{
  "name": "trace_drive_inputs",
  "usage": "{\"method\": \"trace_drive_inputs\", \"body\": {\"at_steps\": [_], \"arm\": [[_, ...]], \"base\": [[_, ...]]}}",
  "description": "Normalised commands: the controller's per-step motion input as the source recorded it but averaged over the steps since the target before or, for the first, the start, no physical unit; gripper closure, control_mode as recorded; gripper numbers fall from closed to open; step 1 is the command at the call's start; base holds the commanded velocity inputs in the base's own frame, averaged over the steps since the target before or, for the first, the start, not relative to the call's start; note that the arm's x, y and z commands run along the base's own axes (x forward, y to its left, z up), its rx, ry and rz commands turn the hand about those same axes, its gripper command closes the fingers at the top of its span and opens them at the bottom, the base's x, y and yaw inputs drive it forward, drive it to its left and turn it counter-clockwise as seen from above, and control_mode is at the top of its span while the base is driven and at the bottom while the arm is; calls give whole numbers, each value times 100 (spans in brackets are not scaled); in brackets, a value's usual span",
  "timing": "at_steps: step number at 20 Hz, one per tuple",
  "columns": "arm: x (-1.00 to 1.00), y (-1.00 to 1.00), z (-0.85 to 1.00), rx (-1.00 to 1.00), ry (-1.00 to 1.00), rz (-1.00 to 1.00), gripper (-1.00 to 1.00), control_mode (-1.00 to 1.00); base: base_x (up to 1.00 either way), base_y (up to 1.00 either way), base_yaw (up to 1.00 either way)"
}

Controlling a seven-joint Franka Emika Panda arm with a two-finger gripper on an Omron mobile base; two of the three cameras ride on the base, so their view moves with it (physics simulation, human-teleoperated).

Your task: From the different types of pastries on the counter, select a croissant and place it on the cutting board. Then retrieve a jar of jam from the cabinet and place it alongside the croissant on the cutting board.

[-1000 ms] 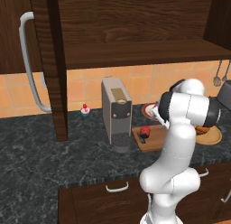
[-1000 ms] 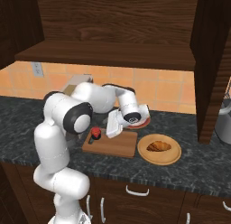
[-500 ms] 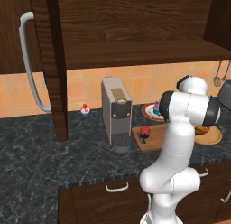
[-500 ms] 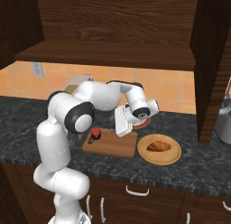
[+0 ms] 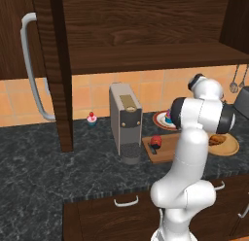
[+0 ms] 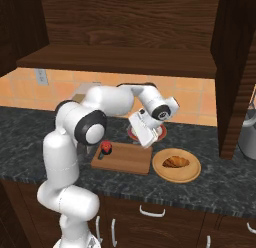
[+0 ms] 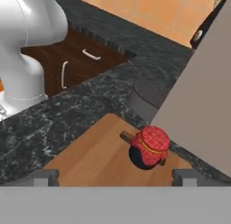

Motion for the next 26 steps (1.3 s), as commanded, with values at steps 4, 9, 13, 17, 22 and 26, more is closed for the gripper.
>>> {"method": "trace_drive_inputs", "body": {"at_steps": [4, 9, 13, 17, 22, 26], "arm": [[11, -4, 0, -27, -18, 3, -100, -100], [5, -1, 0, -29, -26, -1, -100, -100], [-2, -26, 5, -30, -7, -3, -100, -100], [-10, -39, 34, -18, 5, -4, -100, -100], [-35, -50, 17, -7, 20, -1, -100, -100], [-55, -63, 0, -5, 12, 0, -100, -100]], "base": [[0, 0, 0], [0, 0, 0], [0, 0, 0], [0, 0, 0], [0, 0, 0], [0, 0, 0]]}}
